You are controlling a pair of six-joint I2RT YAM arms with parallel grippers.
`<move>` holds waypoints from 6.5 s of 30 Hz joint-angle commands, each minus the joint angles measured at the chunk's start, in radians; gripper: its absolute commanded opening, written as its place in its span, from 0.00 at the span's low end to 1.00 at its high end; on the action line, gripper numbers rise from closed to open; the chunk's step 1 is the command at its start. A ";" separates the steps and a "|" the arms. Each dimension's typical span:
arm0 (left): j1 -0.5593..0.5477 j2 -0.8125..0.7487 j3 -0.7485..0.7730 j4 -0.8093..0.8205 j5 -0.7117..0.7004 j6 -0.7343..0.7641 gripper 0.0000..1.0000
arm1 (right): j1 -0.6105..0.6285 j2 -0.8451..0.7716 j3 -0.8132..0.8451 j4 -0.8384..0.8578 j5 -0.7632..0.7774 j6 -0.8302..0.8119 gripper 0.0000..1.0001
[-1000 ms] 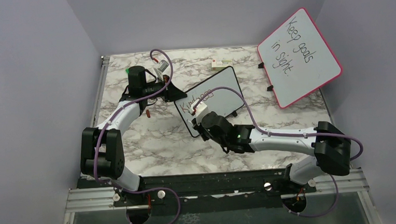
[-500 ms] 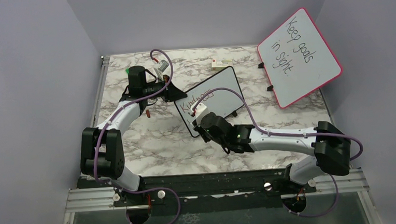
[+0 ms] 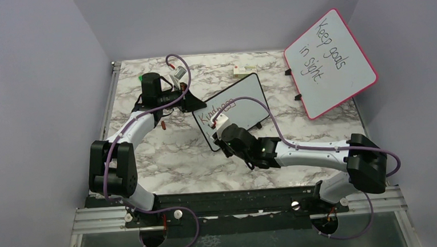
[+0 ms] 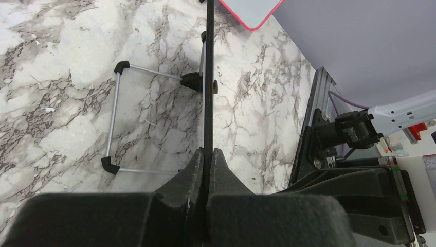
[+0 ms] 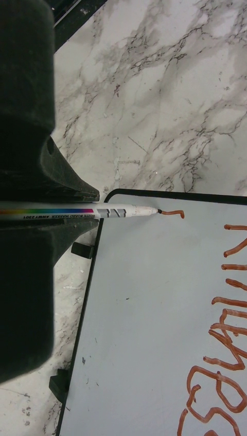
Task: Write a sentence on the whiteboard
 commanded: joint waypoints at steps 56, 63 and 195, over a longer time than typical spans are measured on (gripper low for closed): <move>-0.002 -0.002 -0.001 -0.074 -0.033 0.018 0.00 | 0.006 -0.019 -0.022 -0.017 0.057 0.022 0.01; -0.001 -0.002 0.000 -0.073 -0.033 0.018 0.00 | 0.006 -0.020 -0.022 -0.015 0.072 0.026 0.01; -0.001 -0.008 0.000 -0.074 -0.030 0.018 0.00 | -0.013 -0.013 -0.038 0.027 0.156 0.056 0.01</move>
